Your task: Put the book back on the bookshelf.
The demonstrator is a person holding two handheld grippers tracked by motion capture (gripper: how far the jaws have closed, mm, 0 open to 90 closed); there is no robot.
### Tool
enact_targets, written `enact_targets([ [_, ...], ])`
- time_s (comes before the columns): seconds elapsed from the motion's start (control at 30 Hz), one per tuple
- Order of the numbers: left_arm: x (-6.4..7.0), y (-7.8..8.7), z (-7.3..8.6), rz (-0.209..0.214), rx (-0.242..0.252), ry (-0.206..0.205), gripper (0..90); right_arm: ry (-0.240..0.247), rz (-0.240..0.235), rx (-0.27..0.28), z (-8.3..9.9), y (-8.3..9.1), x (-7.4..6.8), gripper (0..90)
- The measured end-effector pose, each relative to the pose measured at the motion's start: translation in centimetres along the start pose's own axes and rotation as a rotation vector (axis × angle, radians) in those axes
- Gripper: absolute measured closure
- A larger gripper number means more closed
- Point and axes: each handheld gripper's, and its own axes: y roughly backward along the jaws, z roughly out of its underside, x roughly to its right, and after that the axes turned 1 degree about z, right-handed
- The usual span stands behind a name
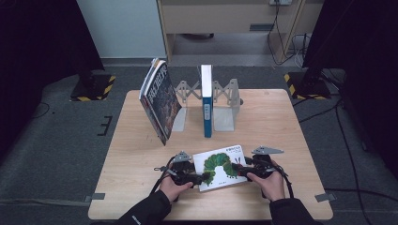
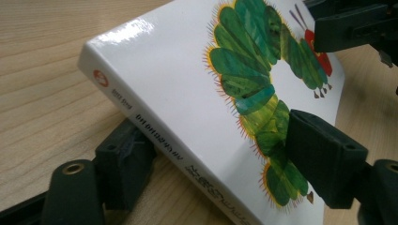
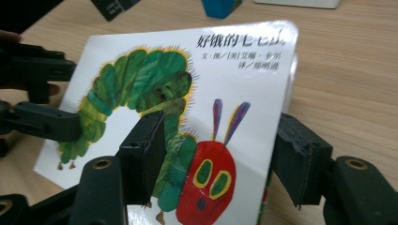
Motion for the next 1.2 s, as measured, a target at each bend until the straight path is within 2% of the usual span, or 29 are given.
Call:
enact_targets([
  [0.1, 0.0, 0.0, 0.0, -0.006, 0.0, -0.002, 26.1, -0.001, 0.027, -0.001, 0.1, 0.1, 0.4, 37.2],
  [0.23, 0.1, 0.0, 0.0, -0.015, -0.007, -0.018, 28.9, 0.001, 0.062, -0.04, 0.4, -0.1, 0.8, 34.9],
  [0.43, 0.0, 0.0, 0.0, -0.01, -0.007, -0.016, 28.9, -0.009, 0.072, -0.079, 0.9, -0.8, 0.9, 30.8],
  [0.67, -0.2, 0.1, 0.0, 0.005, 0.0, 0.003, 28.6, -0.033, 0.061, -0.079, 0.9, -0.9, 0.9, 31.6],
  [0.8, -0.2, 0.1, 0.0, 0.021, -0.002, 0.003, 25.0, -0.038, 0.041, -0.076, 0.9, -0.9, 0.8, 34.7],
  [0.93, -0.3, 0.1, 0.0, 0.031, 0.003, 0.014, 23.2, -0.028, 0.016, -0.069, 0.8, -1.0, 0.4, 37.4],
  [1.2, -0.4, 0.1, 0.0, 0.043, 0.006, 0.021, 22.1, -0.015, -0.006, -0.054, 0.7, -1.1, 0.2, 41.9],
])
